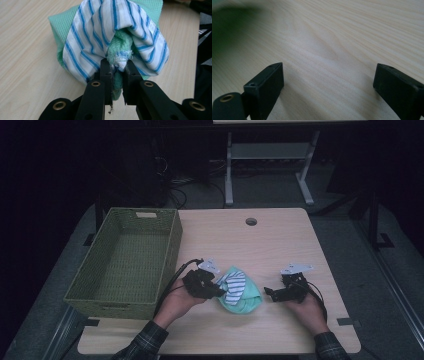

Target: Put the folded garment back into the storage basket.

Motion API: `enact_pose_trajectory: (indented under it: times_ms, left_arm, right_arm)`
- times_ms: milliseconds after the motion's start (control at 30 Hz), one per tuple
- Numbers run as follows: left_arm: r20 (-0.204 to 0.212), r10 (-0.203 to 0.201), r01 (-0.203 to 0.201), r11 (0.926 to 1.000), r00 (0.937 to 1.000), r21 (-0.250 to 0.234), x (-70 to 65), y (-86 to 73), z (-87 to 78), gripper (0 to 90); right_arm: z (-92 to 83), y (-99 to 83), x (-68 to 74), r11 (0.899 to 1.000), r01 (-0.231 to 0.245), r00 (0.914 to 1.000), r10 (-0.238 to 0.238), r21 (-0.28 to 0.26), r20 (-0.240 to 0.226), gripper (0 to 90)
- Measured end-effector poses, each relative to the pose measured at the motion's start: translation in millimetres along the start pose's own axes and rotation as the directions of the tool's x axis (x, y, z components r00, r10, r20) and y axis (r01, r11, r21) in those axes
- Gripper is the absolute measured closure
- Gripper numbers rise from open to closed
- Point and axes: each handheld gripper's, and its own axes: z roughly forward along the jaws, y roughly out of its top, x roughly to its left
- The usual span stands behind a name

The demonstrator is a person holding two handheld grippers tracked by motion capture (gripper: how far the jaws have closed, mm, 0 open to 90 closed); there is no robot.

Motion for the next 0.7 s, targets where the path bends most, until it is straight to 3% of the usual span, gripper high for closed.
enact_pose_trajectory:
  times_ms: [233,700]
  left_arm:
    - [0.003,0.011,-0.011,0.9999,0.9999,0.003,4.0,8.4,-16.6,80.2]
    - [-0.021,-0.015,0.015,0.9996,0.9997,-0.025,15.8,20.1,-53.0,79.9]
  right_arm:
    - [0.0,0.1,-0.1,1.0,-0.001,1.0,0.001,0.002,0.004,9.0]
    - [-0.2,0.1,0.1,1.0,-0.005,1.0,0.005,0.003,0.003,9.0]
